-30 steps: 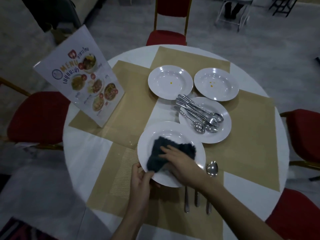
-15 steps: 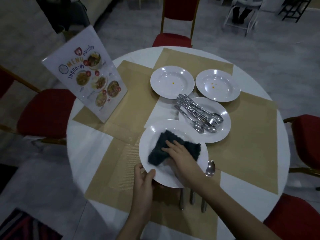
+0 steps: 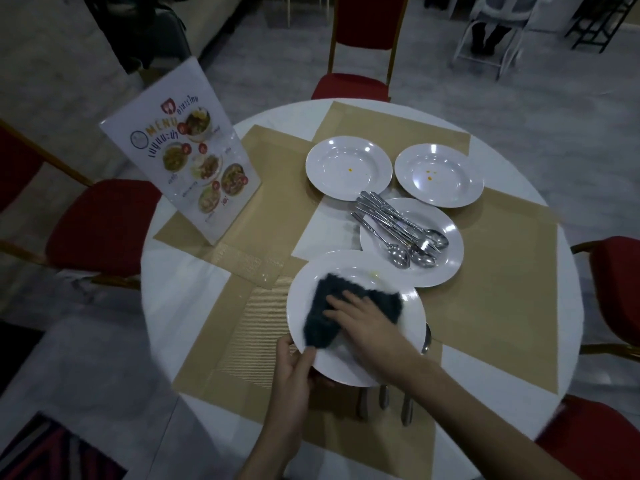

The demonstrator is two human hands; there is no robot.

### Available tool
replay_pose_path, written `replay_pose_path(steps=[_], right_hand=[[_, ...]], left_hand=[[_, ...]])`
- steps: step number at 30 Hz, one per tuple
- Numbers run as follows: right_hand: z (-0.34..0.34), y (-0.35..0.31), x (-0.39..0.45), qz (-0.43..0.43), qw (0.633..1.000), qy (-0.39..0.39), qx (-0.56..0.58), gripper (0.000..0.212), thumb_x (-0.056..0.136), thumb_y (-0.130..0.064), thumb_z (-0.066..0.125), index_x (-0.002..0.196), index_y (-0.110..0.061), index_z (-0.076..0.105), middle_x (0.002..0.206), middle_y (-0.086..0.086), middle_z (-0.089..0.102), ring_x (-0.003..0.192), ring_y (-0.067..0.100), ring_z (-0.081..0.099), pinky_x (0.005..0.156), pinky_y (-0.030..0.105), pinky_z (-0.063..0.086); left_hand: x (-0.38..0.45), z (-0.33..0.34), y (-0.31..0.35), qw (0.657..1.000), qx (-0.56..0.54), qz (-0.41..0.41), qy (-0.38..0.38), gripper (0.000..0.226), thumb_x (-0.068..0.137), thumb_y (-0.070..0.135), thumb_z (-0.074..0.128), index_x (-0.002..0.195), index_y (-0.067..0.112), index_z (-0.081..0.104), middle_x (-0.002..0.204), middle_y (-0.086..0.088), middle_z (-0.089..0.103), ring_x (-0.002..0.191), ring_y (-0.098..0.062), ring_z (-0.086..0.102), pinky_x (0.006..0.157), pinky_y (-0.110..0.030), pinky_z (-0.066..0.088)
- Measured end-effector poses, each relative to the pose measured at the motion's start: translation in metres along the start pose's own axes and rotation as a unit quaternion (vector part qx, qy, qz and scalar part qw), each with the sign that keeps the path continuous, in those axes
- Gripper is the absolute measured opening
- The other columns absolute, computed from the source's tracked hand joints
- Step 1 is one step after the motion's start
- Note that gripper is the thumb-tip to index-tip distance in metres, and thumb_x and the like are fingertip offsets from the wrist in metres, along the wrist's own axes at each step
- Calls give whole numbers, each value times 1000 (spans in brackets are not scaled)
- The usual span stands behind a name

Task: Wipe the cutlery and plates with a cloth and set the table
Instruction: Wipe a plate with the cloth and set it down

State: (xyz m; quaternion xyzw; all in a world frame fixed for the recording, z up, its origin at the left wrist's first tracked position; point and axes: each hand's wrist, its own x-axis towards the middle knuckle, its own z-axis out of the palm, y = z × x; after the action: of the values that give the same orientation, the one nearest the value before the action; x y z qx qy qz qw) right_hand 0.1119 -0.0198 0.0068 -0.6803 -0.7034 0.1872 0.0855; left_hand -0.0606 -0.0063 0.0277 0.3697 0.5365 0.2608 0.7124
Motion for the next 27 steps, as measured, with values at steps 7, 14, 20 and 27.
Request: replay_pose_path(steps=[7, 14, 20, 27], right_hand=[[-13, 43, -31, -76, 990, 3, -117, 39, 81, -21, 70, 120, -24, 64, 138, 0, 57, 128, 25, 52, 105, 47, 37], [1, 21, -9, 74, 994, 74, 10, 56, 89, -1, 57, 142, -15, 45, 157, 6, 27, 146, 30, 21, 119, 44, 9], [-4, 12, -18, -116, 992, -43, 17, 40, 98, -21, 50, 138, -22, 48, 155, -4, 32, 146, 16, 20, 121, 37, 10], [-24, 62, -42, 44, 992, 39, -113, 49, 80, -10, 75, 127, -17, 60, 145, 8, 49, 135, 29, 44, 110, 42, 32]], left_hand=[[4, -28, -4, 999, 47, -10, 20, 19, 94, 19, 55, 103, 36, 57, 107, -6, 67, 99, -29, 64, 80, -45, 56], [-5, 0, -6, 995, 90, -4, -36, 20, 94, 27, 55, 108, 41, 50, 107, 2, 66, 102, -21, 63, 91, -51, 54], [0, -26, -4, 999, 8, -38, 30, 22, 92, 11, 55, 109, 25, 60, 105, -8, 70, 97, -30, 67, 83, -48, 56], [-6, -24, -9, 998, 63, -6, -26, 20, 94, 15, 56, 111, 25, 53, 90, -3, 72, 84, -29, 68, 67, -42, 56]])
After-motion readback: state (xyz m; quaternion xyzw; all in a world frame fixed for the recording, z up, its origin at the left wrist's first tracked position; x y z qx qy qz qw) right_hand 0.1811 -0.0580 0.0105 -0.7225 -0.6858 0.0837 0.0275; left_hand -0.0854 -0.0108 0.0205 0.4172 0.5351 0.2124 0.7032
